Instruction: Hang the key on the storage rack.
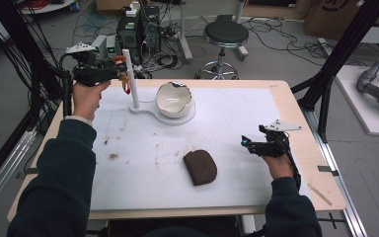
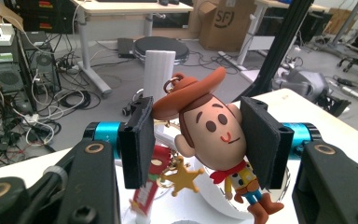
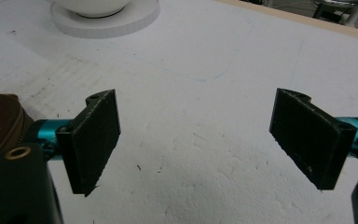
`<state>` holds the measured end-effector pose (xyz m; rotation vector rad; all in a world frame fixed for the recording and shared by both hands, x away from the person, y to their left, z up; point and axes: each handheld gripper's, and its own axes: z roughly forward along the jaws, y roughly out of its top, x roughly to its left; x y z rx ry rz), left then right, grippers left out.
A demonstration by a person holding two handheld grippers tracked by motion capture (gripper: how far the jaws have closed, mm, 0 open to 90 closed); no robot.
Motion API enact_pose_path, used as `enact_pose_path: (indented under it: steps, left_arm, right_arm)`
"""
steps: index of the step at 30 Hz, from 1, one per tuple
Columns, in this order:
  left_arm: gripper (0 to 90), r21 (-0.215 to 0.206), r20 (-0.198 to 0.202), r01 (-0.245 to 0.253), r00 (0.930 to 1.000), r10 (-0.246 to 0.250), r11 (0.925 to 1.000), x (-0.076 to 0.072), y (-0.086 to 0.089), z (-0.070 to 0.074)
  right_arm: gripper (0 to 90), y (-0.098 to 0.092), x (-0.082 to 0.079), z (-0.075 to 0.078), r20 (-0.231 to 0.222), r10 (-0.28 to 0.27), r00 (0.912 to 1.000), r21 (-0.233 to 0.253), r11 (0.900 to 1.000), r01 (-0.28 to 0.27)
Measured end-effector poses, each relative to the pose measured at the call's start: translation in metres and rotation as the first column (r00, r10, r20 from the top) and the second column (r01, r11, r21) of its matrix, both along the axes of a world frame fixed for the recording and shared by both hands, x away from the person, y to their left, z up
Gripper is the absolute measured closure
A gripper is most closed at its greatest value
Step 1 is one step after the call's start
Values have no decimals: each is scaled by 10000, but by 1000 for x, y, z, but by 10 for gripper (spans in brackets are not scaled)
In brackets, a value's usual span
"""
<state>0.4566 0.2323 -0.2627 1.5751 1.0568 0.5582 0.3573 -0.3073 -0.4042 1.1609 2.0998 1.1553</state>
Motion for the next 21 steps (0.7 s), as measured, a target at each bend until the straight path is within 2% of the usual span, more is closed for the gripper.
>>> enact_pose_path:
  steps: [12,21]
  left_arm:
    - [466,67,-8,-139,9999,139,9999,6,-5,-6]
    - [463,-422,-177,-629,9979,622,9971,6,6,-18]
  right_arm:
    - [161,-1,1,0,-5,-20,10000,18,10000,20]
    - [161,-1,1,0,-1,-4,10000,24,10000,4]
